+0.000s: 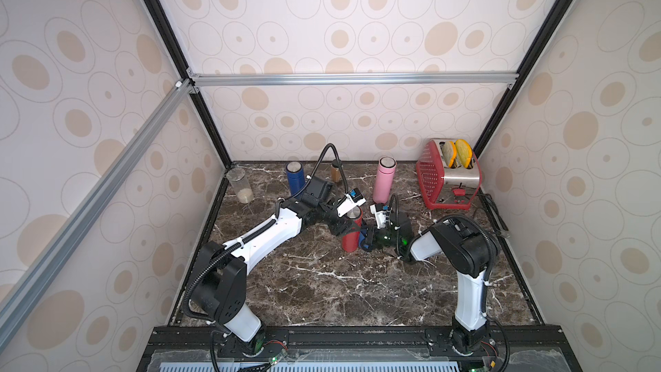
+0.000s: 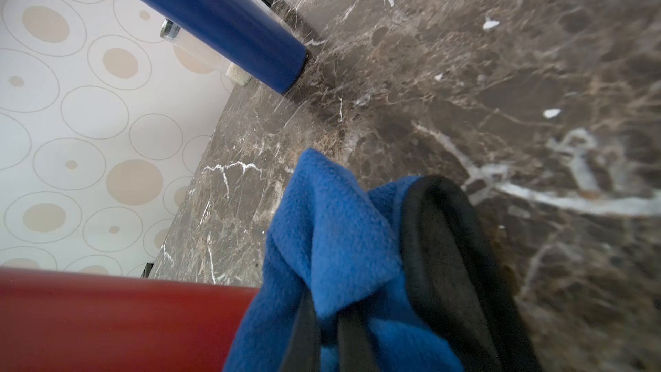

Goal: Wipe the surface of the thermos
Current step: Wipe the dirt from the surface of the thermos.

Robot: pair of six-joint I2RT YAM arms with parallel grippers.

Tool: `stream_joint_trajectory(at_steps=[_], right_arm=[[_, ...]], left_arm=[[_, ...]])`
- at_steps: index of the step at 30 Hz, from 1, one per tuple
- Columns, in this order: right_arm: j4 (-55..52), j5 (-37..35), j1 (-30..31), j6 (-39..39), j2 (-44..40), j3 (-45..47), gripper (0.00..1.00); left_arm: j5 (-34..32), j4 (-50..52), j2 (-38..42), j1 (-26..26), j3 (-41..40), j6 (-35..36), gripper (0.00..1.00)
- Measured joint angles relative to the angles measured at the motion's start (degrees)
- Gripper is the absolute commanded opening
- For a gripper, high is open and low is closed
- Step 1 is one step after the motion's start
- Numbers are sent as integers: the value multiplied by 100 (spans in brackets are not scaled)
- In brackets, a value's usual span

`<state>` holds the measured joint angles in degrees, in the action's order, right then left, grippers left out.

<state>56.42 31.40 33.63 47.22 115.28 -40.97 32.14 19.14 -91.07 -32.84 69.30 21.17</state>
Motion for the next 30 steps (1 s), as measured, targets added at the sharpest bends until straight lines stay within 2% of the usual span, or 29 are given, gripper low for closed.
stream_joint_trajectory(at_steps=[5,8,13,17,23,30], right_arm=[[-361,76,0,-28,-348,-52,0],[-789,155,2,-85,-916,-162,0],[-1429,256,61,-260,-1961,-566,0],[-1657,249,98,-365,-2315,-822,0],[-1523,162,122,-378,-1891,-750,0],[-848,-22,144,-168,-361,-527,0]], left_arm=[[-35,-208,136,-4,-208,-98,0],[-168,-398,262,-9,-391,-328,0],[-549,-800,527,-96,-763,-820,0],[-1005,-931,603,-229,-852,-1215,0],[-1731,-1276,756,-382,-1093,-2052,0],[-2347,-1355,780,-428,-1117,-2887,0]])
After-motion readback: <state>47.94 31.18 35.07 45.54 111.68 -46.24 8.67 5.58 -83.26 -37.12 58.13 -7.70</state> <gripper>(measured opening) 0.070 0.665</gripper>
